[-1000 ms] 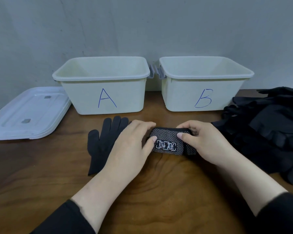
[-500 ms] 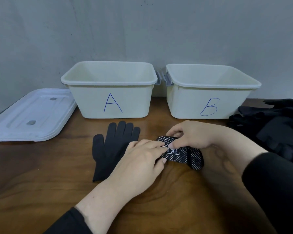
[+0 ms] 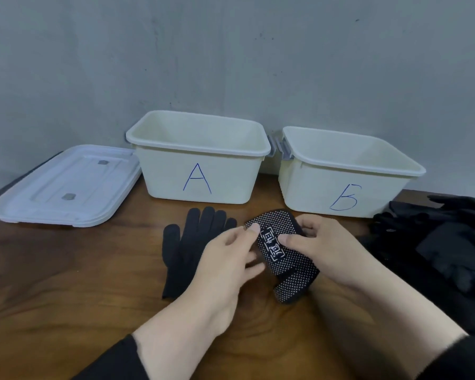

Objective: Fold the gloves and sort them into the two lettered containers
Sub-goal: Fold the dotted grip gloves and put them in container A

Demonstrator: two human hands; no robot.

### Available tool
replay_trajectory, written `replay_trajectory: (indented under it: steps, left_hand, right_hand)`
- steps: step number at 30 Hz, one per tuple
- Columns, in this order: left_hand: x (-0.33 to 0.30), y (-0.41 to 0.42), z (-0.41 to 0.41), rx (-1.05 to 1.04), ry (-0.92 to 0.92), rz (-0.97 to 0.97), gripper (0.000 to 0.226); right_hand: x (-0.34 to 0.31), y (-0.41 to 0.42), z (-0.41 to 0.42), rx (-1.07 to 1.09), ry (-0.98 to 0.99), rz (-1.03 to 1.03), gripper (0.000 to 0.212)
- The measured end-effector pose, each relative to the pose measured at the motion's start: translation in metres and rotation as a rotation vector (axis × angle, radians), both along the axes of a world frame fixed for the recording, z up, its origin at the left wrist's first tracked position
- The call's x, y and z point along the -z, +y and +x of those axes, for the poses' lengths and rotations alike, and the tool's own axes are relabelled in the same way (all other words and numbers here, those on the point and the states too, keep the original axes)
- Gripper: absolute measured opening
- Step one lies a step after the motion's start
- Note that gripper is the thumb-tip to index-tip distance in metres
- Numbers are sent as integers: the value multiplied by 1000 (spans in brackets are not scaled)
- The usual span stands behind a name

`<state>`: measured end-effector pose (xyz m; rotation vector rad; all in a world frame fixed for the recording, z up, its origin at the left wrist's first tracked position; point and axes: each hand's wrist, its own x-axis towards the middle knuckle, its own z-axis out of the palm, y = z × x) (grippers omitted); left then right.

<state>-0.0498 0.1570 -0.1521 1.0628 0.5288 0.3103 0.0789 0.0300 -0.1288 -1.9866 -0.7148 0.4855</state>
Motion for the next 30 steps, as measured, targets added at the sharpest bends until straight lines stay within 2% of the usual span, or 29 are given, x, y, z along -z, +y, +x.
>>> replay_trajectory:
  steps: [3,6,9,12,15,20,22,26,28,30]
  left_hand:
    - [-4,2,-2,75,-44,-109,26]
    - [-6,11,-4,101,-55,-97,23]
    - [-9,18,-6,142,-71,-12,24]
    - [-15,22,-8,135,-55,119,23]
    - [-23,34,-9,6,4,388,26]
    - [-45,99,-14,-232,-65,1146,16]
    - [-53,132,-14,-335,-97,1357,12]
    - [-64,195,1,-479,-56,1577,13]
    - [-69,218,8,-461,-23,1630,16]
    - [-71,235,14,-357,13,1605,14]
  right_hand:
    - [-3,4,-16,-5,50,53,21]
    - [-8,4,-23,-67,261,82,42]
    - [-19,-1,-27,-127,527,100,36]
    - [-26,-4,-26,-138,554,104,34]
    - [-37,-3,-21,-133,533,117,30]
    - [-90,7,-5,-127,435,188,31]
    - [-114,19,7,-134,373,205,32]
    - [-155,59,43,-85,269,233,39]
    - [-169,88,59,-60,254,247,40]
    - [-175,120,71,-46,260,237,36]
